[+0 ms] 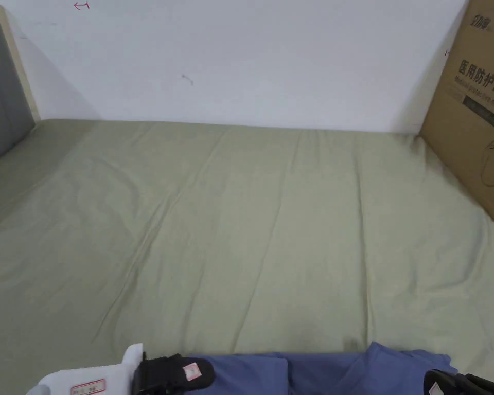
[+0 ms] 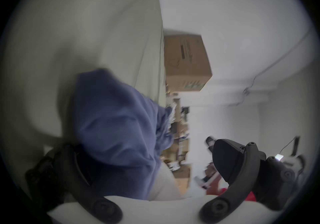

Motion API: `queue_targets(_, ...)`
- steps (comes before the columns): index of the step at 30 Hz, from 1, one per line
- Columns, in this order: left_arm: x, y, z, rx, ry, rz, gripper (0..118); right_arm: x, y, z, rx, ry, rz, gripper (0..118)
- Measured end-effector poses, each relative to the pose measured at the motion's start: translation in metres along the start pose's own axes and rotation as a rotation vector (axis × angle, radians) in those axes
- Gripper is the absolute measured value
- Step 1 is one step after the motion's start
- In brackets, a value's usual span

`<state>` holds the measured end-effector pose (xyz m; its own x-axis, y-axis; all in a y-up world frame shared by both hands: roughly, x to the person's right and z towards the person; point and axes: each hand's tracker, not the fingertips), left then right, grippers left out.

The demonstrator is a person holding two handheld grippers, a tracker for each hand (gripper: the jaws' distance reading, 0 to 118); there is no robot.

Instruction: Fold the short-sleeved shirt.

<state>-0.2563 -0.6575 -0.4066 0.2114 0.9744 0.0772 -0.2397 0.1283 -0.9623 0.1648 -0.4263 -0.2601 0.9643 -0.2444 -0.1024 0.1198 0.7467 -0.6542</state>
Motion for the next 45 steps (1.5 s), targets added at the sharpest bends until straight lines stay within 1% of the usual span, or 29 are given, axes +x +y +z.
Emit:
queue_targets(2, 0.01, -0.002, -0.001, -0.027, 0.098, -0.053, 116, 0.0, -0.001, -0.002, -0.005, 0.007, -0.008, 0)
queue_targets(3, 0.012, -0.002, 0.007, -0.045, 0.198, -0.106, 102, -0.001, -0.002, -0.002, -0.008, 0.01, -0.005, 0)
queue_targets(4, 0.015, -0.001, 0.012, -0.05, 0.323, -0.158, 69, -0.001, -0.003, -0.002, -0.01, 0.01, 0.001, 0)
queue_targets(5, 0.015, -0.003, 0.014, -0.04, 0.517, -0.203, 14, -0.002, -0.004, -0.003, -0.013, 0.008, 0.008, 0)
queue_targets(6, 0.005, -0.006, 0.031, -0.021, 0.618, -0.181, 14, -0.003, -0.004, -0.003, -0.014, 0.007, 0.011, 0)
queue_targets(7, 0.018, -0.014, 0.024, 0.036, 0.409, -0.058, 14, -0.002, -0.005, -0.002, -0.016, 0.011, 0.011, 0)
queue_targets(8, 0.034, -0.02, 0.017, 0.081, 0.371, -0.001, 14, -0.002, -0.006, -0.001, -0.017, 0.018, 0.008, 0)
queue_targets(9, 0.045, -0.024, 0.017, 0.088, 0.427, -0.089, 14, -0.001, -0.007, 0.001, -0.014, 0.023, 0.003, 0)
queue_targets(10, 0.057, -0.025, 0.022, 0.064, 0.447, -0.17, 14, 0.0, -0.007, 0.002, -0.011, 0.027, -0.001, 0)
queue_targets(12, 0.079, -0.028, 0.034, 0.064, 0.498, -0.208, 14, 0.002, -0.006, 0.007, -0.004, 0.035, -0.007, 0)
queue_targets(15, 0.116, -0.026, 0.065, 0.102, 0.645, -0.259, 14, 0.009, -0.007, 0.014, 0.017, 0.039, -0.014, 0)
queue_targets(16, 0.129, -0.027, 0.075, 0.107, 0.696, -0.302, 14, 0.012, -0.007, 0.017, 0.025, 0.042, -0.02, 0)
queue_targets(18, 0.158, -0.027, 0.089, 0.125, 0.918, -0.429, 14, 0.019, -0.009, 0.023, 0.041, 0.044, -0.031, 0)
queue_targets(19, 0.175, -0.03, 0.088, 0.124, 1.049, -0.47, 14, 0.022, -0.01, 0.026, 0.05, 0.041, -0.036, 0)
queue_targets(20, 0.184, -0.03, 0.091, 0.119, 1.138, -0.499, 14, 0.027, -0.011, 0.029, 0.057, 0.038, -0.041, 0)
queue_targets(23, 0.196, -0.032, 0.075, 0.143, 0.985, -0.394, 14, 0.039, -0.016, 0.035, 0.068, 0.034, -0.064, 0)
queue_targets(26, 0.21, -0.039, 0.018, 0.074, 0.863, -0.397, 14, 0.052, -0.02, 0.042, 0.073, 0.018, -0.102, 0)
queue_targets(29, 0.213, -0.037, -0.059, -0.013, 0.795, -0.424, 14, 0.063, -0.024, 0.049, 0.084, 0.008, -0.136, 0)
queue_targets(32, 0.19, -0.026, -0.133, -0.087, 0.809, -0.381, 14, 0.07, -0.026, 0.057, 0.096, -0.012, -0.147, 0)
queue_targets(33, 0.182, -0.024, -0.156, -0.132, 0.819, -0.363, 18, 0.072, -0.026, 0.059, 0.098, -0.019, -0.15, 0)
queue_targets(34, 0.174, -0.026, -0.175, -0.166, 0.792, -0.303, 32, 0.074, -0.026, 0.062, 0.099, -0.026, -0.153, 0)
queue_targets(35, 0.17, -0.029, -0.188, -0.16, 0.743, -0.289, 56, 0.076, -0.027, 0.063, 0.099, -0.03, -0.155, 0)
queue_targets(36, 0.17, -0.03, -0.198, -0.18, 0.68, -0.274, 93, 0.077, -0.027, 0.065, 0.099, -0.034, -0.156, 0)
queue_targets(37, 0.175, -0.031, -0.202, -0.181, 0.622, -0.266, 111, 0.079, -0.028, 0.066, 0.099, -0.038, -0.156, 0)
queue_targets(38, 0.18, -0.029, -0.201, -0.148, 0.562, -0.311, 118, 0.08, -0.029, 0.066, 0.098, -0.043, -0.156, 0)
queue_targets(40, 0.194, -0.031, -0.186, -0.122, 0.529, -0.378, 116, 0.083, -0.03, 0.065, 0.093, -0.05, -0.156, 0)
queue_targets(42, 0.205, -0.03, -0.163, -0.095, 0.629, -0.493, 116, 0.085, -0.03, 0.06, 0.081, -0.049, -0.162, 0)
queue_targets(44, 0.216, -0.034, -0.133, -0.021, 0.741, -0.621, 115, 0.086, -0.03, 0.054, 0.073, -0.043, -0.167, 0)
queue_targets(45, 0.216, -0.035, -0.121, -0.01, 0.764, -0.65, 105, 0.085, -0.03, 0.052, 0.073, -0.041, -0.168, 0)
